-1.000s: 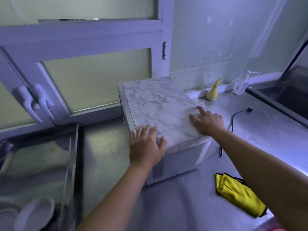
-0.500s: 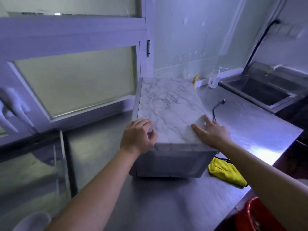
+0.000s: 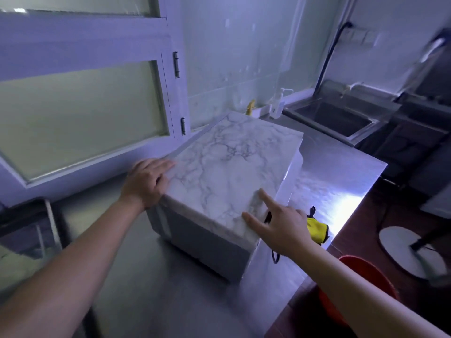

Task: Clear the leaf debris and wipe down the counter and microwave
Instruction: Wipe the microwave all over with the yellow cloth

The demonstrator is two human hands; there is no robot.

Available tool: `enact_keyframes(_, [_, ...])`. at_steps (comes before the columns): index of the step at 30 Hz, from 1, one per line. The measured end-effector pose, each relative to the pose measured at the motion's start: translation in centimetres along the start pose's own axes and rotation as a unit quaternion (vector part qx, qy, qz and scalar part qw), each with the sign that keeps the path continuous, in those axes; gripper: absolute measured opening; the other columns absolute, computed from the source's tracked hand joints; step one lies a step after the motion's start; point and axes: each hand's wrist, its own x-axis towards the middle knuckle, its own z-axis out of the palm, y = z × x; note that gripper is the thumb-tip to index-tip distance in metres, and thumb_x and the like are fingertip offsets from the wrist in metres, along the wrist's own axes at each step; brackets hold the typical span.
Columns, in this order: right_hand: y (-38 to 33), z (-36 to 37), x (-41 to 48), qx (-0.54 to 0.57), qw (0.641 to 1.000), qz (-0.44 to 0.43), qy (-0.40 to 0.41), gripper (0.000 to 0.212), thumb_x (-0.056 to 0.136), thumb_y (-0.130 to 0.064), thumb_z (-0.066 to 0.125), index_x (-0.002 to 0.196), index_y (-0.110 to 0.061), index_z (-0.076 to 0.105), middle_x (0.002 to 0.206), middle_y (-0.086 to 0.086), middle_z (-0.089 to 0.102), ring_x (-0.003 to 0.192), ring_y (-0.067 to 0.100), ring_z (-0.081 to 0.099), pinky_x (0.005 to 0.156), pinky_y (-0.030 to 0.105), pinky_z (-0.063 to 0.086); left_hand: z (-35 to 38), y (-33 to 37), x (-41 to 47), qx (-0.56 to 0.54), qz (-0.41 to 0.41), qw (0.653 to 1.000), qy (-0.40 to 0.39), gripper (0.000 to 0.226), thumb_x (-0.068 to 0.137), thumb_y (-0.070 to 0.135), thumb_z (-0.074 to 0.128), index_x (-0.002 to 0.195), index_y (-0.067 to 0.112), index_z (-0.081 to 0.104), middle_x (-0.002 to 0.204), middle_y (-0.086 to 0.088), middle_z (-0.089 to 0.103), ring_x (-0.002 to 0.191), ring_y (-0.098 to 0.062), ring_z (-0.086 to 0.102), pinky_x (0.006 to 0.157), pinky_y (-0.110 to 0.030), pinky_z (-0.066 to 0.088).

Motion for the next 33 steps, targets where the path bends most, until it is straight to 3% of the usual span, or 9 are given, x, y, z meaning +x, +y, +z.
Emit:
enact_keyframes(4, [1.2, -0.3, -0.7, 0.077, 0.996, -0.001, -0.041, 0.064, 0.086, -0.071, 0.047, 0.146, -0.056, 0.030, 0.063, -0.019, 0.056, 0.087, 0.014, 0.058, 0.099, 0.045, 0.039, 1.3, 1.8, -3.1, -0.040, -0.150, 0.986, 0.059, 0.063, 0.091, 0.045, 0.023, 0.139, 0.022, 0.058, 0.153, -0.008, 0.045, 0.143, -0.028, 0.036, 0.120, -0.042, 0.020])
enact_keyframes(9, [5.8, -0.4, -0.4, 0.253, 0.966, 0.033, -0.046, 0.065, 0.070, -0.077, 0.054, 0.132, -0.070, 0.034, 0.121, -0.015, 0.058, 0.099, 0.009, 0.061, 0.087, 0.037, 0.051, 3.7, 8.0, -8.3, -0.258, -0.362, 0.885, 0.135, 0.068, 0.087, 0.047, 0.043, 0.152, 0.028, 0.036, 0.164, -0.015, 0.015, 0.150, -0.030, 0.015, 0.121, -0.043, 0.014])
enact_keyframes(11, [8.5, -0.5, 1.2, 0.308, 0.950, 0.044, -0.023, 0.061, 0.078, -0.065, 0.066, 0.134, -0.064, 0.041, 0.137, -0.010, 0.050, 0.115, 0.001, 0.054, 0.088, 0.033, 0.050, 5.0, 10.8, -9.9, -0.326, -0.372, 0.857, 0.142, 0.068, 0.095, 0.037, 0.054, 0.156, 0.030, 0.025, 0.165, -0.010, 0.011, 0.152, -0.020, 0.010, 0.122, -0.038, 0.010])
enact_keyframes(13, [11.0, -1.1, 3.7, 0.333, 0.942, 0.036, -0.008, 0.064, 0.083, -0.052, 0.074, 0.137, -0.060, 0.042, 0.151, -0.006, 0.040, 0.134, 0.011, 0.042, 0.104, 0.043, 0.045, 6.1, 13.7, -11.1, -0.372, -0.364, 0.841, 0.147, 0.067, 0.099, 0.031, 0.056, 0.156, 0.032, 0.021, 0.165, 0.000, 0.014, 0.150, -0.009, 0.012, 0.123, -0.033, 0.010])
enact_keyframes(16, [13.5, -2.5, 7.7, 0.347, 0.937, 0.007, -0.035, 0.083, 0.072, -0.050, 0.083, 0.134, -0.071, 0.031, 0.163, -0.010, 0.018, 0.149, 0.016, 0.022, 0.113, 0.043, 0.034, 6.9, 17.9, -11.8, -0.441, -0.363, 0.803, 0.170, 0.079, 0.087, 0.049, 0.055, 0.156, 0.034, 0.020, 0.162, 0.013, 0.021, 0.147, 0.001, 0.019, 0.124, -0.036, 0.016])
enact_keyframes(21, [17.0, -3.8, 13.9, 0.276, 0.956, -0.047, -0.091, 0.118, 0.053, -0.056, 0.089, 0.139, -0.075, 0.010, 0.166, -0.010, -0.010, 0.153, 0.013, 0.003, 0.115, 0.047, 0.026, 8.6, 22.5, -11.9, -0.466, -0.367, 0.775, 0.216, 0.090, 0.076, 0.061, 0.062, 0.154, 0.042, 0.022, 0.158, 0.013, 0.033, 0.145, -0.006, 0.031, 0.121, -0.045, 0.025])
enact_keyframes(24, [18.9, -3.0, 16.5, 0.285, 0.950, -0.064, -0.109, 0.126, 0.042, -0.064, 0.085, 0.138, -0.077, 0.005, 0.166, -0.007, -0.010, 0.154, 0.012, 0.001, 0.114, 0.048, 0.026, 9.9, 24.7, -11.9, -0.474, -0.351, 0.767, 0.254, 0.080, 0.081, 0.055, 0.065, 0.151, 0.044, 0.028, 0.153, 0.011, 0.043, 0.141, -0.011, 0.041, 0.117, -0.046, 0.032])
enact_keyframes(27, [20.1, -1.4, 17.9, 0.306, 0.939, -0.103, -0.117, 0.130, 0.041, -0.062, 0.085, 0.144, -0.069, 0.006, 0.165, 0.000, 0.001, 0.153, 0.014, 0.006, 0.117, 0.048, 0.027, 11.1, 26.7, -11.6, -0.465, -0.356, 0.751, 0.305, 0.064, 0.086, 0.049, 0.062, 0.146, 0.044, 0.039, 0.142, 0.012, 0.056, 0.130, -0.010, 0.053, 0.103, -0.031, 0.048])
enact_keyframes(33, [20.8, -0.5, 19.2, 0.257, 0.948, -0.175, -0.071, 0.130, 0.047, -0.070, 0.078, 0.153, -0.055, 0.004, 0.142, 0.006, 0.028, 0.127, 0.028, 0.038, 0.103, 0.050, 0.044, 12.2, 29.0, -9.8, -0.444, -0.408, 0.685, 0.409, 0.072, 0.082, 0.047, 0.071, 0.147, 0.039, 0.042, 0.143, 0.016, 0.055, 0.132, -0.006, 0.051, 0.106, -0.029, 0.043])
